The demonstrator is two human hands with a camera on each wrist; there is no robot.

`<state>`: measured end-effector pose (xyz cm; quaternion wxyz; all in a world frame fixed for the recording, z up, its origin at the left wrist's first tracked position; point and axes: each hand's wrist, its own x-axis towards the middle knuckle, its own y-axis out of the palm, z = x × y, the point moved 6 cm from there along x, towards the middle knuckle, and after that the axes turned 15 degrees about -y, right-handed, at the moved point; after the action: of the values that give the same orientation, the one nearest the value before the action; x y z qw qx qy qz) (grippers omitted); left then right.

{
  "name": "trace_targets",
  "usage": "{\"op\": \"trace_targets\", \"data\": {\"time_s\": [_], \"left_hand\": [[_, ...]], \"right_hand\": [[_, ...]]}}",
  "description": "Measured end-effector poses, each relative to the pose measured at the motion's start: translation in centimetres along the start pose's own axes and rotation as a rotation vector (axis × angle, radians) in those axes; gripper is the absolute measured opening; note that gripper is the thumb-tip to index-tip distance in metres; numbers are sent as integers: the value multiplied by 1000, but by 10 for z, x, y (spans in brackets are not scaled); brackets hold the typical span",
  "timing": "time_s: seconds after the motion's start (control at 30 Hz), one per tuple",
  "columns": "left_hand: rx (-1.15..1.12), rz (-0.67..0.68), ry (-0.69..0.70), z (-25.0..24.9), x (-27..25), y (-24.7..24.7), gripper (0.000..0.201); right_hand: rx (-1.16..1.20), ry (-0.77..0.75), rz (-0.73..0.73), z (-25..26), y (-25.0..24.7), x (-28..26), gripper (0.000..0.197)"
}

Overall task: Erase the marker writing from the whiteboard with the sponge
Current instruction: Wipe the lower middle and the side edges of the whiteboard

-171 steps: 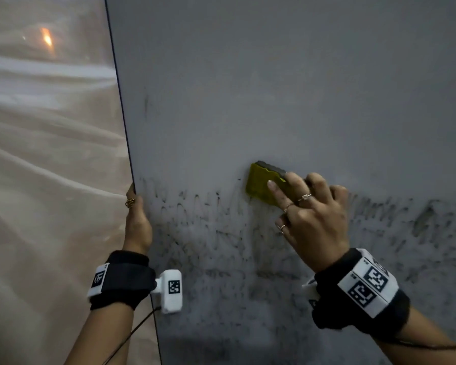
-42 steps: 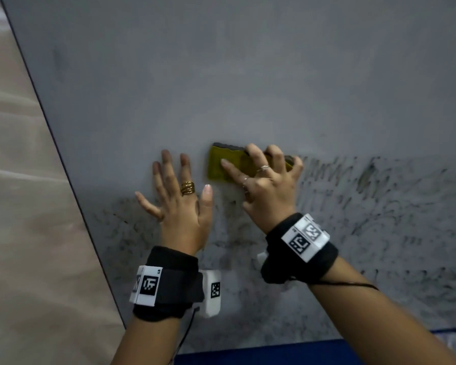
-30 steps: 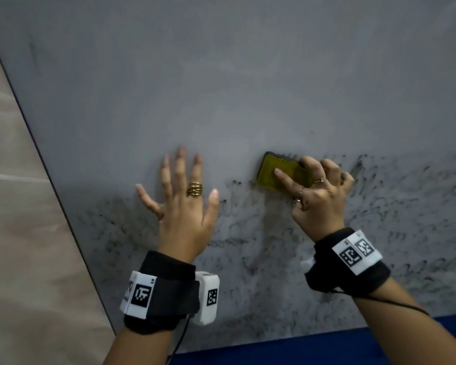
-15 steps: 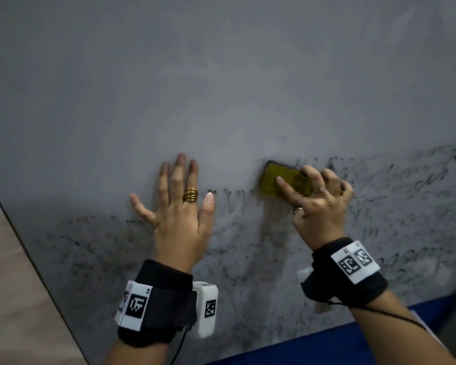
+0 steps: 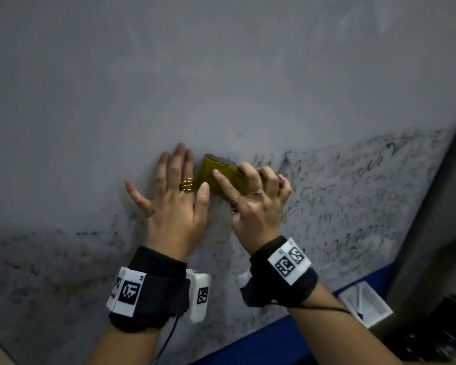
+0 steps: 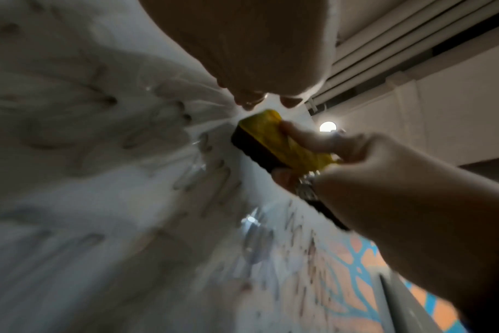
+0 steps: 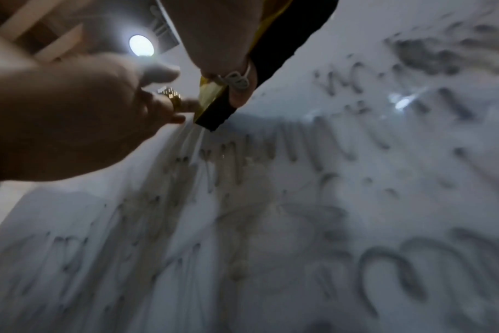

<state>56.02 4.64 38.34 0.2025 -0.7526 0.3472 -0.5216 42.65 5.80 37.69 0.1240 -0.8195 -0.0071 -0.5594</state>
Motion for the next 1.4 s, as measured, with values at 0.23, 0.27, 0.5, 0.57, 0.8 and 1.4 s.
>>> {"op": "trace_targets", "data": {"time_s": [0.23,0.27,0.5,0.57,0.8,1.4], "left_hand": [[10,10,5,3,0,3,62],[8,10,12,2,2,4,61],[39,-39,3,-11,1,6,63],[57,-42,85,-24,-3,6,62],[270,2,225,-38,14,9,70],[298,52,176,-39,14,16,79]], "right_hand": [[-68,-99,119,-22,30,4,69],[-78,-102,124,-34,33,-1,71],[-164,47,207,-95,40,-43,74],[-109,124,173,-90,33,-45,62],[629,684,270,-51,-3,-51,59],[447,822,806,-85,31,-10,54]]}}
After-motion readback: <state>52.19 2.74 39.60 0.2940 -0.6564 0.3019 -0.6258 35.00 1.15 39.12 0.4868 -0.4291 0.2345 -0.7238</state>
